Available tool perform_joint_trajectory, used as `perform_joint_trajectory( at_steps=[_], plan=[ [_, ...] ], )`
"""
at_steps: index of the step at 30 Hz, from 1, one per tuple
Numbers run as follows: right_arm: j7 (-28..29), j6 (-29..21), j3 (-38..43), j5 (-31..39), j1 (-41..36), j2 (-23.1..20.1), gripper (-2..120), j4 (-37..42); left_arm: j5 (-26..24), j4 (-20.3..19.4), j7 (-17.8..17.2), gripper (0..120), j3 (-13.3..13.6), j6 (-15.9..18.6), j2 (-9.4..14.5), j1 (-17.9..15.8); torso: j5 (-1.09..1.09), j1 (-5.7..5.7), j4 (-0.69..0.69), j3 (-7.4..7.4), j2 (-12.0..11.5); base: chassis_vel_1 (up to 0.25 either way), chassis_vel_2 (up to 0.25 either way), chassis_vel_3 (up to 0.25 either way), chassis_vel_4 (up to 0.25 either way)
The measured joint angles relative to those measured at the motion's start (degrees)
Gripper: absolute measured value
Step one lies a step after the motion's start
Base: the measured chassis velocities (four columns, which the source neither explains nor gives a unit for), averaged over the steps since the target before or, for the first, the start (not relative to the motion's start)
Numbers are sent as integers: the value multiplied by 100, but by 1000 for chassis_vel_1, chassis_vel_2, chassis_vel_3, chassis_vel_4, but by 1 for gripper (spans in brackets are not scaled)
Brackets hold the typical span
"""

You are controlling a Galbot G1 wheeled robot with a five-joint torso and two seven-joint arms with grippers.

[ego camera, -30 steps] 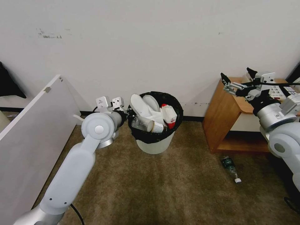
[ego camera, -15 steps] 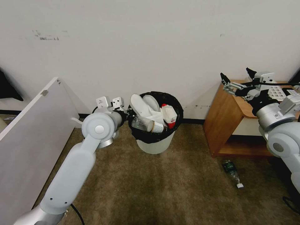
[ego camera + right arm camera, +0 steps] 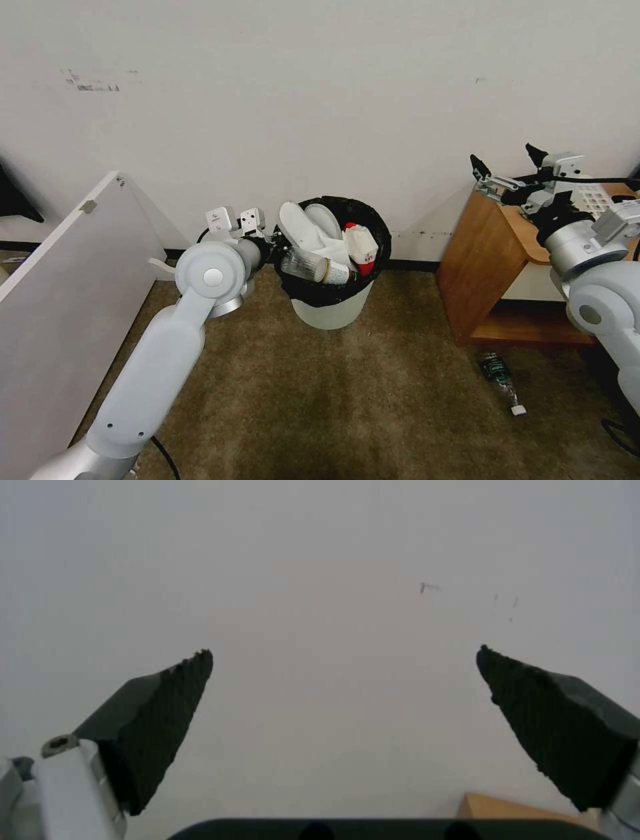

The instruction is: Pick up the trash bin, then pick up the garbage from the floor and place it into the trash bin.

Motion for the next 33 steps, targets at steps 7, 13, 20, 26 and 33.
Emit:
perform_joint_trajectory(
  at_steps=[7,13,20,26,33],
  plan=[
    [102,-295,82,224,-43,-97,100,127,26,-9,18,4,-2,0,21,6,0,0,0,0,0,0,0,0,0],
    [389,-818,377,780,-218,-330,100,417,55,-10,46,4,-30,0,45,22,1,0,0,0,0,0,0,0,0],
    [496,-1753,1782,1644,-1283,-1277,100,889,93,-11,99,4,-78,1,60,45,1,0,-1,0,0,0,0,0,0],
    [1005,-2660,2432,2650,-2038,-1890,100,1216,105,-41,104,4,-101,1,63,87,-1,0,-1,0,0,0,0,0,0],
    [1281,-3069,2353,3282,-2523,-2298,100,1595,144,-91,108,4,-153,1,60,184,0,0,-1,0,0,0,0,0,0]
  ],
)
